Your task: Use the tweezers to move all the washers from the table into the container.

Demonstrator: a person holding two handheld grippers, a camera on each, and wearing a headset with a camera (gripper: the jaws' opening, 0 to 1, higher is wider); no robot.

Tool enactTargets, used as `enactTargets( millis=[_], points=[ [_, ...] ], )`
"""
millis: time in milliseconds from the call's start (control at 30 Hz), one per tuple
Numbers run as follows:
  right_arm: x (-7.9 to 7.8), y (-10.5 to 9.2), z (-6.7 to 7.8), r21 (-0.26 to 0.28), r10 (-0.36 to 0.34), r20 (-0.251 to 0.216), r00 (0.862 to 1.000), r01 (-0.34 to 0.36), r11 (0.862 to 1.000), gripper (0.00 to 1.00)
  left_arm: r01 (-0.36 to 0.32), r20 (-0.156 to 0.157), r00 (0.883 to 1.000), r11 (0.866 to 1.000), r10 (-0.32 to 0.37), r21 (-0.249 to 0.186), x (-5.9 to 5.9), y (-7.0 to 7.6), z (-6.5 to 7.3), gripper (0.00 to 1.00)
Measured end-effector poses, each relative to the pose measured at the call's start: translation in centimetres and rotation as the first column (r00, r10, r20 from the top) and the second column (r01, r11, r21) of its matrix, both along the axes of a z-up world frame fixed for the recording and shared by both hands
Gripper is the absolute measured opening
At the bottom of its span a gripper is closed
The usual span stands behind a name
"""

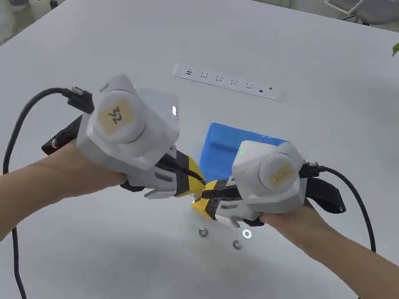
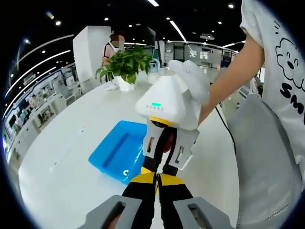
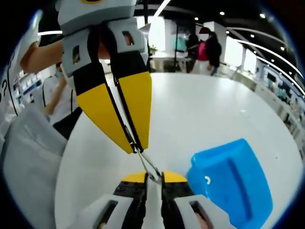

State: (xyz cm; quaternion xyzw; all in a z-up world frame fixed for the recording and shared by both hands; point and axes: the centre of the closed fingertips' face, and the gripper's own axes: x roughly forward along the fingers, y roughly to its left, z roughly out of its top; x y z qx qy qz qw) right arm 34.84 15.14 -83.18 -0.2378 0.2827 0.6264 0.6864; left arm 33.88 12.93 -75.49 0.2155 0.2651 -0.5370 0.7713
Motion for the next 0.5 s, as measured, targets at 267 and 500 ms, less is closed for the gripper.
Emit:
enactTargets(
  millis=[267,500],
  points=[
    [-0.9,-0.3,1.1,-0.014,0.014,0.036,0.999,-0.014,1.0,0.06,0.025,0.012,1.0,0.999,-0.025,0.02,-0.6,-0.3,1.1,0.0],
    [-0.9,-1.5,3.8,0.021,-0.017,0.064,0.998,0.016,1.0,0.06,0.059,0.044,0.997,0.998,-0.06,0.023,-1.0,-1.3,3.6,0.0]
  ],
)
